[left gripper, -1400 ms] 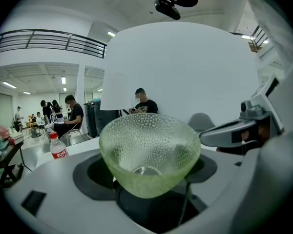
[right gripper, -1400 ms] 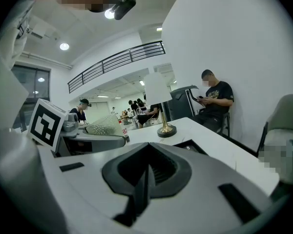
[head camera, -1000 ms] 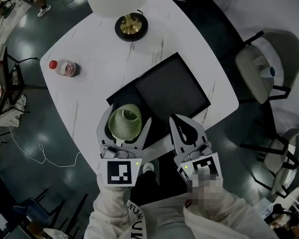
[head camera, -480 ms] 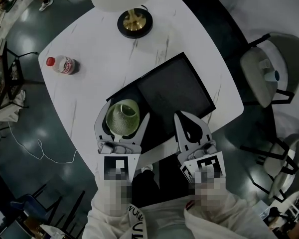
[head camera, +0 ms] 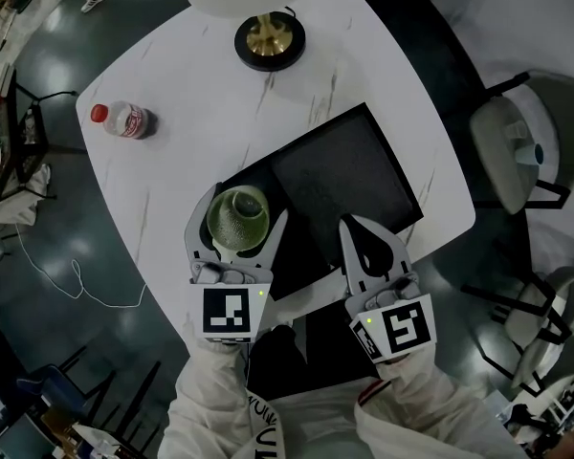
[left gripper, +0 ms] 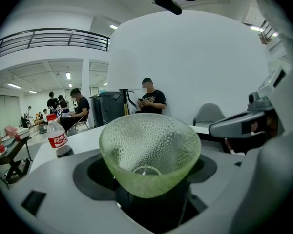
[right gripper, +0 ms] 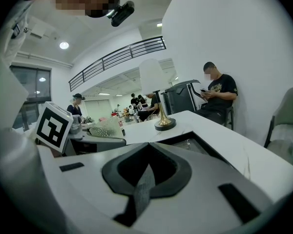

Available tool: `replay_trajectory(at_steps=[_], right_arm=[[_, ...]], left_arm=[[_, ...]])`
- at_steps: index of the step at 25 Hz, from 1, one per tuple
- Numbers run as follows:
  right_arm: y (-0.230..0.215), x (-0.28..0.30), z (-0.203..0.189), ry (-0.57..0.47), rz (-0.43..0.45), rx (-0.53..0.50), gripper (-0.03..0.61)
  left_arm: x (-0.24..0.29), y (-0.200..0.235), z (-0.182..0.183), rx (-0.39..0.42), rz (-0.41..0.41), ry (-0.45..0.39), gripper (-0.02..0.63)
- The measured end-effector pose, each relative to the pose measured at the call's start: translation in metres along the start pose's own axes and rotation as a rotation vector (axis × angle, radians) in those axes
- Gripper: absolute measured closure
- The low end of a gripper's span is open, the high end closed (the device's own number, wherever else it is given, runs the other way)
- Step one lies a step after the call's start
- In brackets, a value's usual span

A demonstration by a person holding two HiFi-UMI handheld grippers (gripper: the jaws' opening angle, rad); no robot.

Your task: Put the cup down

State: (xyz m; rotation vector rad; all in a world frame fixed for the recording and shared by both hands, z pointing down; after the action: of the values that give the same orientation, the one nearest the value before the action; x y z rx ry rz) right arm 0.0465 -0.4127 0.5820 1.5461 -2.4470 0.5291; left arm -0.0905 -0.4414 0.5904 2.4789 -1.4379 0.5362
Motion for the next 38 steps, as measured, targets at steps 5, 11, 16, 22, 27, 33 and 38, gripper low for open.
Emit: replay_trajectory(at_steps=[5, 11, 16, 22, 27, 33, 38], right_arm=[[0.000, 0.004, -0.003, 0.010, 0.005, 0.004, 0.572], [-0.002, 0.011, -0.007, 0.018, 0.010, 0.014, 0.572], [-0.001, 0.017, -0.010, 0.022, 0.018, 0.022, 0.572], [0.002, 0.024, -0.013, 0.026, 0.031, 0.030, 0.572], [0.007, 0.026, -0.014, 0.026, 0.043, 0.027, 0.572], [0.009, 0.027, -0.015, 0.022, 0.048, 0.020, 0.572], [0.006, 0.026, -0.015, 0.031, 0.040, 0.030, 0.572]], left_arm=[[0.007, 0.000, -0.012, -0.007, -0.014, 0.044, 0.218], [0.013, 0.000, -0.023, -0.024, -0.026, 0.076, 0.218], [0.013, 0.002, -0.031, -0.036, -0.028, 0.105, 0.218], [0.013, 0.004, -0.035, -0.049, -0.028, 0.111, 0.218], [0.011, 0.006, -0.036, -0.066, -0.029, 0.101, 0.218], [0.011, 0.009, -0.038, -0.084, -0.012, 0.100, 0.218], [0.012, 0.008, -0.056, -0.083, -0.022, 0.191, 0.218]])
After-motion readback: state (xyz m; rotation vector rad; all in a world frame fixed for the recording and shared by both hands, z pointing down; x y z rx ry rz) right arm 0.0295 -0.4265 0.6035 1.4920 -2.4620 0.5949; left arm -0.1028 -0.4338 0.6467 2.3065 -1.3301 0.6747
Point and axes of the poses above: the fingertips, and each gripper's own axes: x forward along the fingers, y to its left, z out of its top, the point moved 1 cm from there along -x, backward along the fingers, and after that the axes turned 8 degrees about -z, right-handed, at the moved point
